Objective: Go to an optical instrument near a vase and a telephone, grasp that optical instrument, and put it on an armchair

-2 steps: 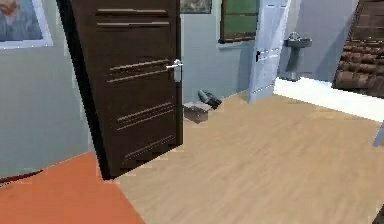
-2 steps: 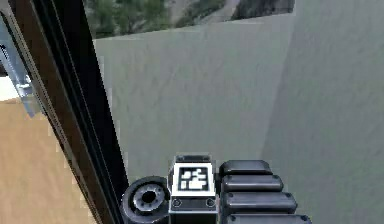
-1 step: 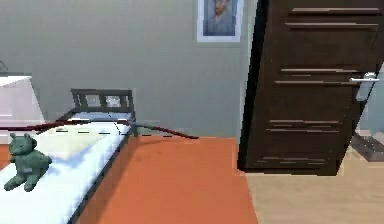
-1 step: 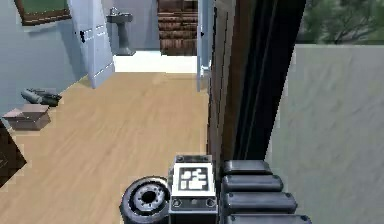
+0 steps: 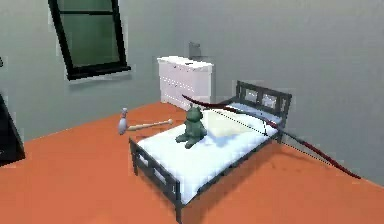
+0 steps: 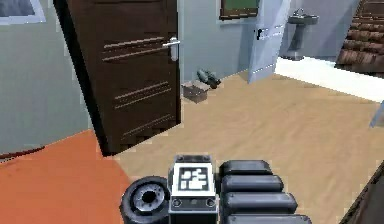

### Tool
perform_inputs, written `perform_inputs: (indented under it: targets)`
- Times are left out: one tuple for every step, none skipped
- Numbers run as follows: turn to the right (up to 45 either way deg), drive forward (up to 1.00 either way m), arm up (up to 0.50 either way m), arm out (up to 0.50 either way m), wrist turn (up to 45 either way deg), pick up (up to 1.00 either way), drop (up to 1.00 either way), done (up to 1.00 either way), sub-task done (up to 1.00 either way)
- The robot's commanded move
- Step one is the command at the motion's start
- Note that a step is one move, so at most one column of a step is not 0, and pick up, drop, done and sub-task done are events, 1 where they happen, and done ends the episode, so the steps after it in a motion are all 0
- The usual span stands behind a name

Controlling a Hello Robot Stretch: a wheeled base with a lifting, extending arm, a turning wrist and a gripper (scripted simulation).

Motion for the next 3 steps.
perform_inputs:
  targets:
    - [-30.0,0.0,0.0,0.0,0.0,0.0,0.0,0.0,0.0]
    - [0.0,0.35,0.0,0.0,0.0,0.0,0.0,0.0,0.0]
    - [45.0,0.0,0.0,0.0,0.0,0.0,0.0,0.0,0.0]
